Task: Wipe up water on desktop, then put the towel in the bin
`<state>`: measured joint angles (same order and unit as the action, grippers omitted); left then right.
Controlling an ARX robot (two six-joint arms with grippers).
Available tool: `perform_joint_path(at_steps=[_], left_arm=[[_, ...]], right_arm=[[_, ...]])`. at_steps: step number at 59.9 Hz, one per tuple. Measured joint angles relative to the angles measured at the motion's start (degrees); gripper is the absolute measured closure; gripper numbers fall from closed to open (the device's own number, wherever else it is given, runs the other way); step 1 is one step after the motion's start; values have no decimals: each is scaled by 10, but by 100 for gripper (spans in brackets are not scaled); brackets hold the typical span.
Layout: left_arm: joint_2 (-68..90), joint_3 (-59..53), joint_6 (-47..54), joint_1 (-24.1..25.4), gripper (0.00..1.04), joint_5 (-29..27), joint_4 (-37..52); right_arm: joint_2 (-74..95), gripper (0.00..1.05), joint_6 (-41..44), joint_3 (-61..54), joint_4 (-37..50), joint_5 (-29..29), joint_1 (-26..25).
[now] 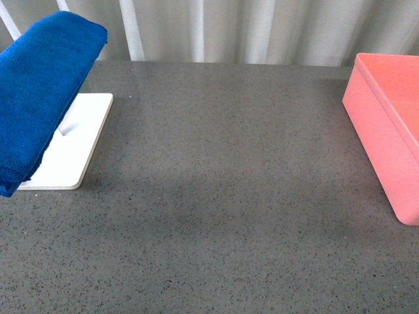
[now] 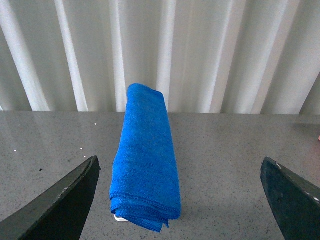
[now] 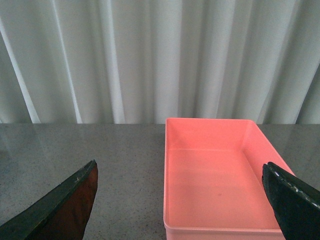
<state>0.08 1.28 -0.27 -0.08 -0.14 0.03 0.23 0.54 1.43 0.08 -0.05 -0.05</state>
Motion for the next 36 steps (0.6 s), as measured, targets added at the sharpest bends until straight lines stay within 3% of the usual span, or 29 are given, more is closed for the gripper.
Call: perform_joint_path(at_steps=[36], left_arm=[[0,0,0,0,7,0,0]], right_arm=[[0,7,0,0,0,0,0]])
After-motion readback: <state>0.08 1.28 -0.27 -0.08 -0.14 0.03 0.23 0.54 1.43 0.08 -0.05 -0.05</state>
